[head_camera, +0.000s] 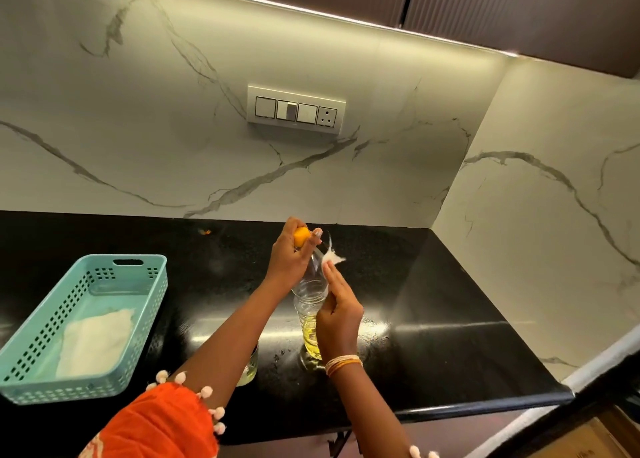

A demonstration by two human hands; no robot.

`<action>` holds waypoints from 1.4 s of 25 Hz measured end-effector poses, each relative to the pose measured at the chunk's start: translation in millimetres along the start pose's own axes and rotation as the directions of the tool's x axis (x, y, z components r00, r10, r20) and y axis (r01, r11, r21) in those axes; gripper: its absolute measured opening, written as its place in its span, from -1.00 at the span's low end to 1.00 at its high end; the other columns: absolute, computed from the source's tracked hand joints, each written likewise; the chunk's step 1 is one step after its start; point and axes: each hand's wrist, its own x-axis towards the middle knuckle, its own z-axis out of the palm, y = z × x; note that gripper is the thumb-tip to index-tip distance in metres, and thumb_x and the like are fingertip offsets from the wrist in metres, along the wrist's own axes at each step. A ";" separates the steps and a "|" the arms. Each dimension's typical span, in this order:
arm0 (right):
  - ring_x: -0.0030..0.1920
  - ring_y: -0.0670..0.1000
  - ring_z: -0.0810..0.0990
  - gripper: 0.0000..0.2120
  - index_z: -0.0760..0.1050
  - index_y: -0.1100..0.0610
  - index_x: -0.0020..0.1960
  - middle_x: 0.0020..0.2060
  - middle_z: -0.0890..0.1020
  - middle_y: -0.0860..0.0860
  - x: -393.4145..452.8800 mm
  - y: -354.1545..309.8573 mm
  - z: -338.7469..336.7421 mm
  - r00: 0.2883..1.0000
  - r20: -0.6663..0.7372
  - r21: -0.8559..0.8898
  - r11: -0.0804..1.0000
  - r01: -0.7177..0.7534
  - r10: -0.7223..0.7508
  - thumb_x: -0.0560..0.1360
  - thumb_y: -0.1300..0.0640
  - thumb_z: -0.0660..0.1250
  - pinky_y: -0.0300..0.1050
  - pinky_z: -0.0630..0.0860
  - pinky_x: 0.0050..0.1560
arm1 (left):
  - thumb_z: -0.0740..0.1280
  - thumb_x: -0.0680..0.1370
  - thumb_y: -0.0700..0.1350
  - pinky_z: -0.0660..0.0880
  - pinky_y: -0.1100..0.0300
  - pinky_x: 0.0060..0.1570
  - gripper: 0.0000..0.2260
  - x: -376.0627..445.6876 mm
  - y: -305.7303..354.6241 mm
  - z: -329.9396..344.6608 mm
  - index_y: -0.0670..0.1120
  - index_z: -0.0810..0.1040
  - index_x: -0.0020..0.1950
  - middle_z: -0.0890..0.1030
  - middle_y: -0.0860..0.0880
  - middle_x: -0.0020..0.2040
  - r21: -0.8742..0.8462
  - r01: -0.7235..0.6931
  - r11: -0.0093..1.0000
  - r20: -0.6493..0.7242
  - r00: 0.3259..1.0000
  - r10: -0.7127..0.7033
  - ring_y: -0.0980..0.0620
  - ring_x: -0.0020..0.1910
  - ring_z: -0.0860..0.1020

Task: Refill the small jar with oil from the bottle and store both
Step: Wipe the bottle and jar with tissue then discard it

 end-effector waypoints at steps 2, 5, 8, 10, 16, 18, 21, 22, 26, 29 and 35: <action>0.25 -0.09 0.53 -0.60 0.51 0.19 0.29 0.21 0.59 0.02 -8.3 16.8 0.7 1.000 -0.001 -0.056 0.998 -0.030 0.030 0.51 0.44 0.19 -0.26 0.43 0.29 | 0.31 0.57 -0.03 0.56 0.32 -0.24 -0.83 1.6 -1.2 -4.9 -0.07 0.37 0.00 0.62 -0.04 -0.14 -0.060 0.035 0.998 -0.009 0.999 -0.036 0.06 -0.20 0.63; 0.15 0.00 0.61 -0.63 0.55 0.18 0.23 0.11 0.65 0.07 -13.9 34.2 -2.3 0.992 0.064 -0.118 0.988 -0.101 0.109 0.49 0.41 0.22 -0.07 0.55 0.20 | 0.35 0.56 -0.11 0.61 0.13 -0.11 -0.84 1.6 -7.0 -9.9 -0.11 0.38 -0.03 0.65 -0.09 -0.15 -0.148 0.084 0.985 -0.010 0.996 -0.087 -0.04 -0.12 0.66; 0.07 -0.01 0.62 -0.68 0.56 0.17 0.21 0.06 0.65 0.05 -2.9 35.1 -7.6 0.984 0.002 -0.037 0.983 -0.179 0.179 0.52 0.37 0.22 -0.08 0.58 0.12 | 0.39 0.51 -0.22 0.62 0.13 -0.15 -0.86 -0.9 -4.4 -9.5 -0.13 0.43 -0.08 0.63 -0.20 -0.14 -0.205 0.105 0.973 -0.027 0.993 -0.112 -0.02 -0.15 0.67; 0.16 -0.10 0.55 -0.68 0.49 0.14 0.29 0.15 0.58 -0.03 2.0 22.5 -4.0 0.987 0.084 0.001 0.990 -0.138 0.137 0.57 0.30 0.17 -0.21 0.49 0.21 | 0.42 0.50 -0.22 0.62 0.13 -0.17 -0.86 -4.1 -5.3 -6.4 -0.13 0.47 -0.17 0.64 -0.16 -0.22 -0.234 0.101 0.967 -0.086 0.989 -0.124 -0.01 -0.21 0.67; 0.26 -0.16 0.49 -0.66 0.45 0.13 0.36 0.25 0.55 -0.06 -35.0 51.5 12.6 0.986 0.104 -0.048 0.991 -0.128 0.132 0.62 0.23 0.12 -0.22 0.43 0.30 | 0.46 0.47 -0.09 0.55 0.30 -0.29 -0.68 -4.6 -6.6 -7.8 -0.28 0.54 -0.37 0.65 -0.07 -0.40 -0.223 0.113 0.968 -0.212 0.964 -0.162 0.12 -0.42 0.61; 0.16 -0.14 0.56 -0.66 0.50 0.11 0.30 0.16 0.62 -0.05 -48.2 69.4 5.6 0.977 0.103 -0.086 0.980 -0.177 0.185 0.58 0.28 0.16 -0.18 0.51 0.21 | 0.45 0.48 -0.11 0.53 0.34 -0.29 -0.67 -5.4 -8.0 -11.0 -0.35 0.55 -0.33 0.63 0.03 -0.45 -0.234 0.109 0.966 -0.222 0.961 -0.163 0.15 -0.43 0.60; -0.01 -0.06 0.60 -0.69 0.57 0.09 0.18 -0.01 0.66 -0.05 -55.9 84.4 -6.8 0.946 0.192 -0.216 0.952 -0.218 0.261 0.55 0.30 0.17 -0.19 0.55 0.02 | 0.44 0.50 -0.11 0.50 0.41 -0.30 -0.65 -3.5 -13.0 -17.3 -0.40 0.56 -0.28 0.63 0.08 -0.47 -0.220 0.105 0.970 -0.211 0.966 -0.152 0.19 -0.43 0.60; -0.09 0.00 0.60 -0.73 0.59 0.09 0.08 -0.10 0.66 -0.02 -51.6 86.1 -10.4 0.932 0.210 -0.244 0.939 -0.244 0.297 0.55 0.29 0.16 -0.16 0.54 -0.08 | 0.43 0.50 -0.11 0.49 0.43 -0.31 -0.65 -2.8 -13.5 -18.6 -0.41 0.56 -0.27 0.63 0.08 -0.47 -0.220 0.108 0.970 -0.206 0.966 -0.154 0.19 -0.43 0.60; -0.09 -0.01 0.62 -0.74 0.61 0.14 0.06 -0.12 0.67 0.01 -20.1 56.2 -9.7 0.965 0.053 -0.146 0.958 -0.246 0.256 0.53 0.34 0.20 -0.13 0.57 -0.07 | 0.43 0.51 -0.11 0.47 0.45 -0.29 -0.66 -2.5 -12.6 -19.6 -0.42 0.57 -0.24 0.64 -0.03 -0.38 -0.206 0.113 0.972 -0.213 0.964 -0.158 0.21 -0.43 0.59; 0.09 -0.11 0.59 -0.60 0.59 0.16 0.19 0.08 0.65 -0.01 -17.2 26.4 5.7 0.997 0.076 -0.116 0.993 -0.009 0.017 0.46 0.46 0.21 -0.29 0.48 0.17 | 0.43 0.51 -0.09 0.49 0.44 -0.27 -0.70 -4.7 -14.2 -21.9 -0.33 0.59 -0.26 0.65 -0.07 -0.35 -0.177 0.127 0.976 -0.235 0.957 -0.168 0.20 -0.41 0.60; 0.12 0.00 0.63 -0.53 0.55 0.12 0.26 0.13 0.65 0.03 -65.9 71.1 3.7 0.973 0.046 -0.295 0.934 -0.203 0.226 0.44 0.47 0.25 -0.24 0.48 0.17 | 0.44 0.50 -0.07 0.59 0.21 -0.15 -0.75 -7.8 -20.1 -32.4 -0.15 0.57 -0.34 0.66 -0.09 -0.34 -0.226 0.176 0.958 -0.261 0.937 -0.233 -0.04 -0.28 0.67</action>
